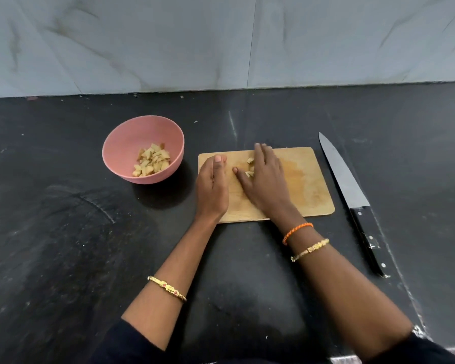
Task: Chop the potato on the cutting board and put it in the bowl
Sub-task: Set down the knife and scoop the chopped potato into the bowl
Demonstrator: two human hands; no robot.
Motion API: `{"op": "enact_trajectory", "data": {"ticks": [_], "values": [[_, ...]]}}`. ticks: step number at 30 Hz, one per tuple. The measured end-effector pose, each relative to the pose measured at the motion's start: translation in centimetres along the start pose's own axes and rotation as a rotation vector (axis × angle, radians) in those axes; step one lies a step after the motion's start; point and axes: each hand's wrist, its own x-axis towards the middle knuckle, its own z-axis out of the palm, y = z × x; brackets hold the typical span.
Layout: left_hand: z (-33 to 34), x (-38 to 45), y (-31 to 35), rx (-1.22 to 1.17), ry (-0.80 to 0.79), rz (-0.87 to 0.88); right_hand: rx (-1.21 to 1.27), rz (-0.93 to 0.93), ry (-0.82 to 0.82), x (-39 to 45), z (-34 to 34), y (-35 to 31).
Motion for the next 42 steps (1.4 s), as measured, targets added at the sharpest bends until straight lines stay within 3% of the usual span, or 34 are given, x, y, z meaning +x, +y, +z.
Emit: {"op": "enact_trajectory", "data": {"ticks": [5, 9, 15, 18, 21, 25, 28, 30, 33, 35, 38, 42], "values": [[0.4, -0.5, 0.1, 0.068, 0.035, 0.062, 0.125, -0.266, 0.046, -0.2, 0.2, 0.4], [0.5, -0.6, 0.3, 0.115, 0.040, 0.085, -0.063, -0.340, 0.132, -0.8, -1.0, 1.8], [0.1, -0.7, 0.6, 0.182, 0.036, 0.113, -0.243, -0.160, 0.203, -0.8, -2.1, 3.4], [0.2, -0.9, 0.5, 0.306, -0.009, 0.220, -0.309, -0.105, 0.175, -0.2, -2.1, 3.2], [0.5, -1.2, -0.2, 0.576, -0.107, 0.351, -0.386, -0.101, 0.075, 0.2, -2.2, 2.7], [0.7, -1.4, -0.3, 0.687, -0.110, 0.371, -0.302, -0.055, 0.039, 1.0, -3.0, 2.4], [0.7, -1.3, 0.9, 0.573, -0.116, 0.322, 0.006, 0.146, 0.091, 2.1, -4.7, 2.5], [0.9, -1.2, 2.5, 0.411, -0.089, 0.198, 0.409, 0.379, 0.083, 3.2, -6.4, 2.2], [1.9, -0.7, 5.2, 0.092, -0.134, -0.170, 1.178, 0.732, -0.124, 4.1, -8.4, 1.7], [2.9, -0.3, 6.3, -0.137, -0.201, -0.453, 1.544, 0.829, -0.269, 4.4, -8.8, 1.3], [3.9, -0.2, 7.5, -0.547, -0.192, -0.768, 1.718, 0.844, -0.271, 4.6, -8.1, -0.2], [4.6, -0.4, 9.0, -0.877, 0.036, -0.811, 1.577, 0.735, -0.020, 3.4, -6.5, -4.2]]}}
